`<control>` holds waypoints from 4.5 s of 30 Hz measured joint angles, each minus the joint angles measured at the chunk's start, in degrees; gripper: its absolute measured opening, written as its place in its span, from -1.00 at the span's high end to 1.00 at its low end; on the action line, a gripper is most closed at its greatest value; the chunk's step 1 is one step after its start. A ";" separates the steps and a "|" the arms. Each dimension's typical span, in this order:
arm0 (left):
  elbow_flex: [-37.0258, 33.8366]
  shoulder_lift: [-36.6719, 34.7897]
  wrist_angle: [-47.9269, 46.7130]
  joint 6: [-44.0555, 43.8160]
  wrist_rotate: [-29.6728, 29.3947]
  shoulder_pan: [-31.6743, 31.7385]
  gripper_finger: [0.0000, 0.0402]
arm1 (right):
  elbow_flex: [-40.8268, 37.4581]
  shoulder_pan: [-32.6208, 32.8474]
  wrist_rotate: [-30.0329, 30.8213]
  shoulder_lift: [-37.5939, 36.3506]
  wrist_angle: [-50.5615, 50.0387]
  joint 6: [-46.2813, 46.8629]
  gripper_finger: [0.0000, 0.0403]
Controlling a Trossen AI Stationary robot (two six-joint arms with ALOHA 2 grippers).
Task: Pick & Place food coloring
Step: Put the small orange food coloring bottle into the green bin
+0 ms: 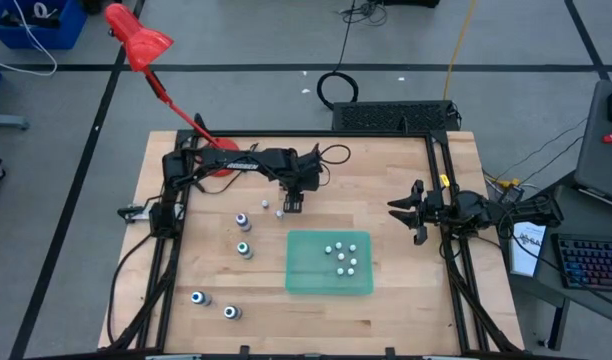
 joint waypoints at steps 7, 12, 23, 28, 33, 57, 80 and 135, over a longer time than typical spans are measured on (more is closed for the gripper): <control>0.02 -0.44 0.09 0.47 -0.48 0.00 0.07 | 0.00 -0.01 0.01 0.00 0.00 0.00 0.48; 0.02 -0.44 -0.24 0.44 -0.49 0.00 0.07 | 0.00 -0.01 0.00 0.00 0.00 0.01 0.48; 0.02 -0.44 -0.57 0.39 -0.47 0.00 0.07 | 0.00 -0.02 0.00 0.00 0.00 0.00 0.48; 0.02 -0.40 -0.91 0.24 0.04 0.00 0.07 | 0.00 -0.02 0.01 0.00 0.00 0.01 0.48; 0.02 -0.40 -1.41 -0.42 0.06 0.00 0.07 | 0.00 -0.02 -0.01 0.00 0.00 -0.01 0.48; 0.04 -0.33 -1.32 -0.44 0.04 0.00 0.21 | 0.00 -0.01 0.00 0.00 0.00 0.00 0.48; 0.11 -0.42 -2.12 0.62 -0.35 -0.22 0.98 | 0.01 0.00 -0.01 0.01 0.00 0.01 0.48; -14.47 -10.28 4.24 -10.86 -1.44 6.47 -0.04 | 0.02 0.00 0.00 0.02 0.01 0.01 0.48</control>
